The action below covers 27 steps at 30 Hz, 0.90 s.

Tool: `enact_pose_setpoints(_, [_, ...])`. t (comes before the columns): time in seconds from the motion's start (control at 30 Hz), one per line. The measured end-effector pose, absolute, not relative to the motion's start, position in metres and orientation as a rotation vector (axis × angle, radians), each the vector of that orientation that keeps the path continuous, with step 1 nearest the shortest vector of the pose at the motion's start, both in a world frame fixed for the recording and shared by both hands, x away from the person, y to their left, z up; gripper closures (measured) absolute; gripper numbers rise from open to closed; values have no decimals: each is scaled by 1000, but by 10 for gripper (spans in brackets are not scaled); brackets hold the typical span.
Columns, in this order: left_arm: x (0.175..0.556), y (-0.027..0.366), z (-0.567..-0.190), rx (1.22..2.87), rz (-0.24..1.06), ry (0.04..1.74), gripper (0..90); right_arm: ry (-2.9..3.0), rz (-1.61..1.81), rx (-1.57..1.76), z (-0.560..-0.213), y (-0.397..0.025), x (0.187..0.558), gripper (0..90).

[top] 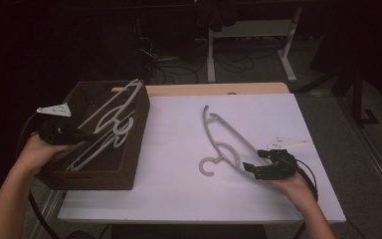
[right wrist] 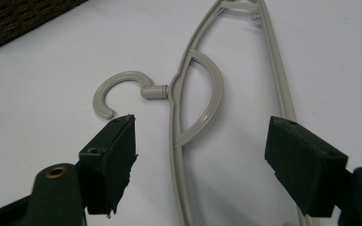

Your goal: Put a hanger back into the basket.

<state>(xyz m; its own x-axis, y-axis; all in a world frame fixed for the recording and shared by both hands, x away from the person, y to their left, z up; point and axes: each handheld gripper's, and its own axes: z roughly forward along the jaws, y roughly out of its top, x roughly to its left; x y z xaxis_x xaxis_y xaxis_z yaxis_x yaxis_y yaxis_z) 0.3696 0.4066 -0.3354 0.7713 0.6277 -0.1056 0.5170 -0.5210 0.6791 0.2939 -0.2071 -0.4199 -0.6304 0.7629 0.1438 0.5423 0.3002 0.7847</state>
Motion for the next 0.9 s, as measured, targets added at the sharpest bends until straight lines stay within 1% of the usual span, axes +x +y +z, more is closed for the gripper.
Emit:
enact_pose_setpoints(0.17, [373, 410, -348, 2276, 178, 861, 816, 2312, 1238, 1195, -420, -207, 294, 249])
enact_pose_setpoints(0.23, [372, 411, -350, 2277, 194, 870, 806, 2312, 1237, 1194, -420, -208, 294, 249])
enact_pose_setpoints(0.3, [372, 411, -350, 2285, 238, 883, 723, 2307, 1238, 1194, -420, -209, 294, 249])
enact_pose_setpoints(0.43, [372, 412, -349, 2267, 273, 910, 564, 2302, 1239, 1194, -419, -209, 294, 250])
enact_pose_setpoints(0.6, [374, 409, -350, 2259, 247, 923, 414, 2304, 1238, 1191, -419, -209, 294, 251])
enact_pose_setpoints(0.7, [378, 401, -356, 2316, 246, 933, 404, 2306, 1237, 1192, -419, -209, 294, 251])
enact_pose_setpoints(0.73, [380, 399, -358, 2332, 233, 931, 418, 2306, 1237, 1193, -419, -209, 294, 251])
enact_pose_setpoints(0.8, [383, 394, -361, 2361, 215, 932, 519, 2307, 1237, 1192, -419, -209, 294, 252])
enact_pose_setpoints(0.87, [385, 391, -363, 2376, 219, 931, 595, 2307, 1237, 1192, -419, -209, 294, 252])
enact_pose_setpoints(0.9, [387, 390, -362, 2387, 265, 956, 595, 2307, 1237, 1192, -419, -209, 294, 252])
